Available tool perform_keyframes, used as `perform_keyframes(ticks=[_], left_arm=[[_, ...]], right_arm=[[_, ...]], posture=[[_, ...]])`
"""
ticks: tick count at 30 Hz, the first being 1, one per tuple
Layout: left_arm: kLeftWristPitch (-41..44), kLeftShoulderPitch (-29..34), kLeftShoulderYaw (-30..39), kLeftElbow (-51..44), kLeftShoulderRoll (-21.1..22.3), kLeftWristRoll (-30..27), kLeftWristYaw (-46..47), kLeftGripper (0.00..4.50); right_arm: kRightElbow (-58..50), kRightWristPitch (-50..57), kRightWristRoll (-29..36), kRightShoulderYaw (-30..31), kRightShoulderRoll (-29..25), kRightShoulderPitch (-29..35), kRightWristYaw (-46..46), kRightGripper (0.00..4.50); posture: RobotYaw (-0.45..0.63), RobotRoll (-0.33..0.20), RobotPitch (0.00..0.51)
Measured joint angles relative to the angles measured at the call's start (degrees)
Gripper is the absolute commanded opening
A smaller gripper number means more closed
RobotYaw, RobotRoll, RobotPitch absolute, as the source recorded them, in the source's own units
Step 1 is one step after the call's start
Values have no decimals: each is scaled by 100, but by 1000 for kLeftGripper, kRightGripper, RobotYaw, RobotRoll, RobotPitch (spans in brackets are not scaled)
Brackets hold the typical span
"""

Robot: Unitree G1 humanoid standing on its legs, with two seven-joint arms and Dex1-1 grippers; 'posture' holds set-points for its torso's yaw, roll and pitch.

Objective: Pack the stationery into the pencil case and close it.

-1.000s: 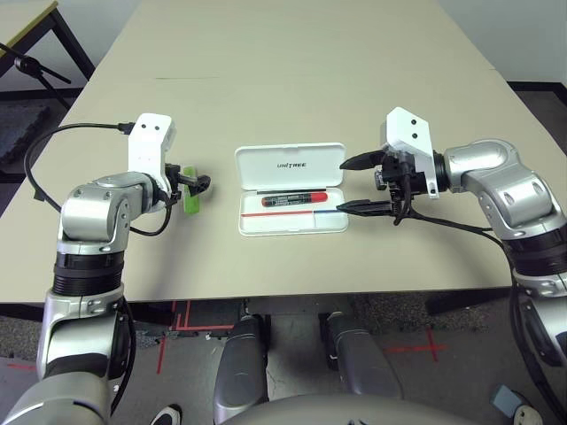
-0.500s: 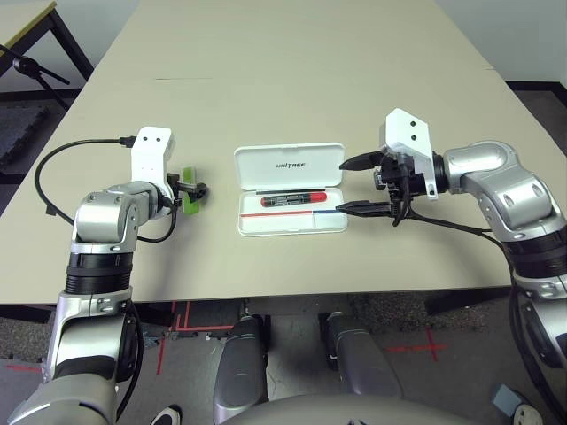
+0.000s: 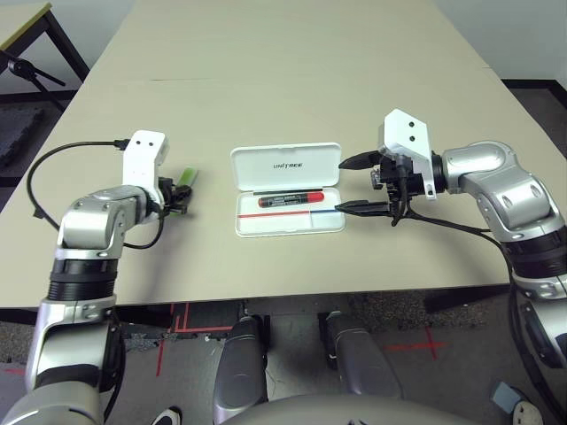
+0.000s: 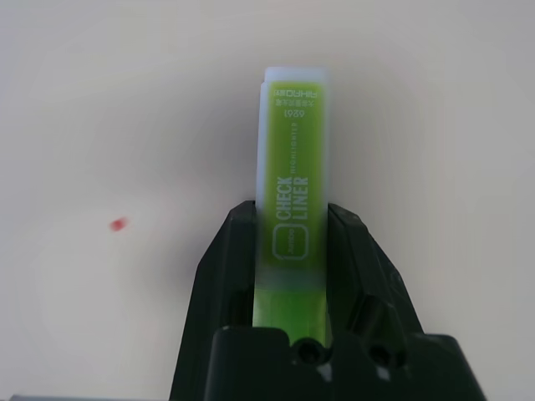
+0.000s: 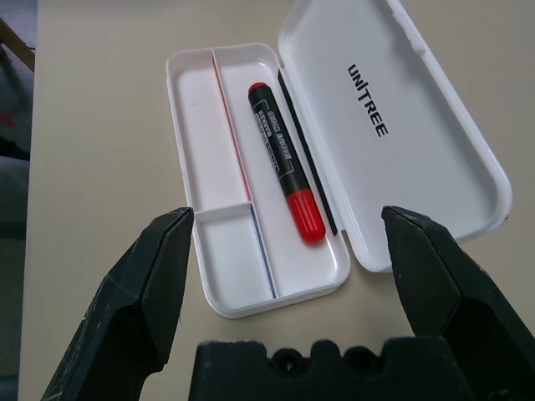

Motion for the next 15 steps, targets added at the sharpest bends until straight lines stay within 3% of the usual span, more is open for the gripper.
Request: perform_keyframes(ticks=[7,11,15], left_arm=[[-2202,1192,174,-58,1070,-215,-2055,1090],[-2647,1853,482,-326,1533,-517,-3061,1090],[-2711,2064,633,-741,1740,-727,-3525,1090]], right_arm=[[37,-50,-20,16,-8,-2,39,4500],[82,-87,-46,23,3,-10,93,4500],[101,-107,-51,23,1,-12,128,4500]], posture=[[-60,0,166],[-53,0,164],[-51,0,164]])
